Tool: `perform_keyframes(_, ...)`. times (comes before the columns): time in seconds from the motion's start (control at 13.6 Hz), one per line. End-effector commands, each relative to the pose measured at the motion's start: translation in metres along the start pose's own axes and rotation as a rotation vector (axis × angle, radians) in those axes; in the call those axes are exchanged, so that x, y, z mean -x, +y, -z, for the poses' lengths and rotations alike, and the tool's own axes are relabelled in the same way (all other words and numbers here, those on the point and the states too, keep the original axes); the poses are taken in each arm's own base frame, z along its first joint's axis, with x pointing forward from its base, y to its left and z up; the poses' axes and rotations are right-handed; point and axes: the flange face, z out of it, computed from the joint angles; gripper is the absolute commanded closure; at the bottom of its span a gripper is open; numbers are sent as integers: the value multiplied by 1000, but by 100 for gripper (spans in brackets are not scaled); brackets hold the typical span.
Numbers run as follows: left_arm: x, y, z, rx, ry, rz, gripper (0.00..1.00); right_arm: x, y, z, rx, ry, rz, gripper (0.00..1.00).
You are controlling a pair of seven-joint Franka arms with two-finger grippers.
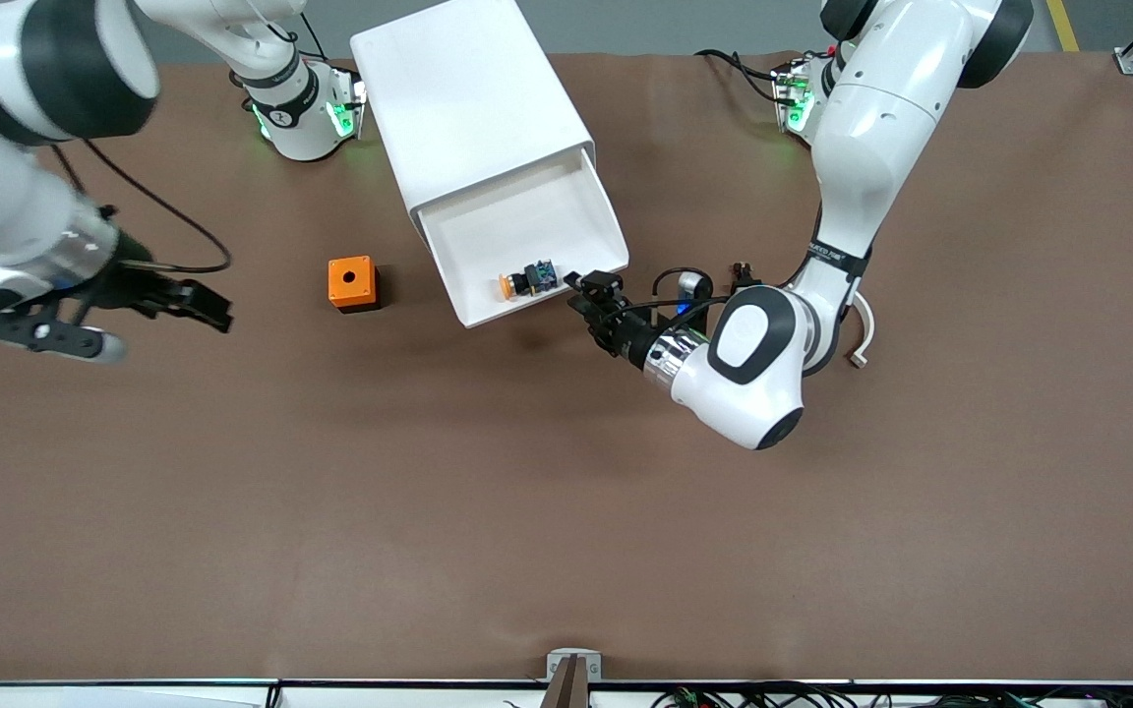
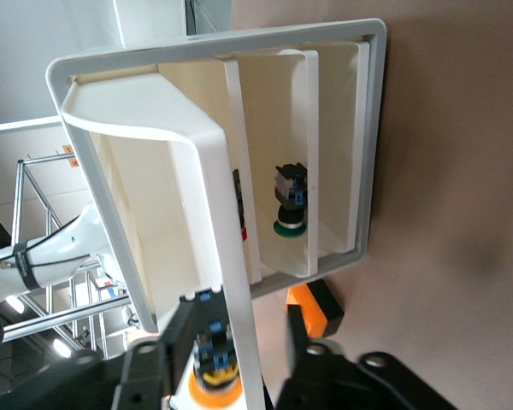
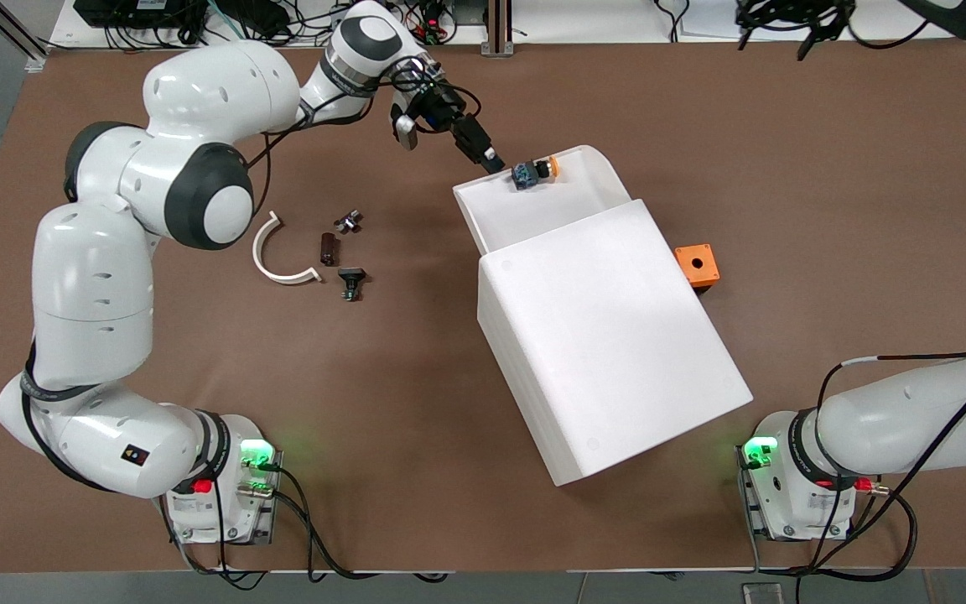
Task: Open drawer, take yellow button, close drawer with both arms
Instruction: 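Draw back the left gripper while the right gripper lowers into the drawer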
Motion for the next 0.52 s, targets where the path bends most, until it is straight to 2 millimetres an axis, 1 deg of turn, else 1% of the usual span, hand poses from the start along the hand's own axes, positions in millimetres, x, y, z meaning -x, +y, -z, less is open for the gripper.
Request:
perform_keyframes(0.0,2,-8,57,34,-74,-44,1,17,-36,-3,-3,-8,-135,0)
perform_keyframes(0.07,4,-11,68,60,-78,-71,1,26,-53,-7,2,-14,-188,0)
perform_keyframes(0.15,-1,-5,81,102,-70,-106,1,37,-72,-13,9,-21,-246,0)
perform_keyframes(0.22,-6,-10,103,167,-62,-164,1,47,-88,-16,11,-21,-302,0)
perform_keyframes(0.29,-9,-16,127,228,-61,-218,1,56,-107,-26,18,-28,-360,0)
perform_keyframes(0.37,-16,-13,145,266,-61,-249,1,66,-124,-34,21,-30,-405,0)
perform_keyframes(0.44,-23,-11,159,290,-59,-275,1,80,-143,-39,20,-33,-454,0)
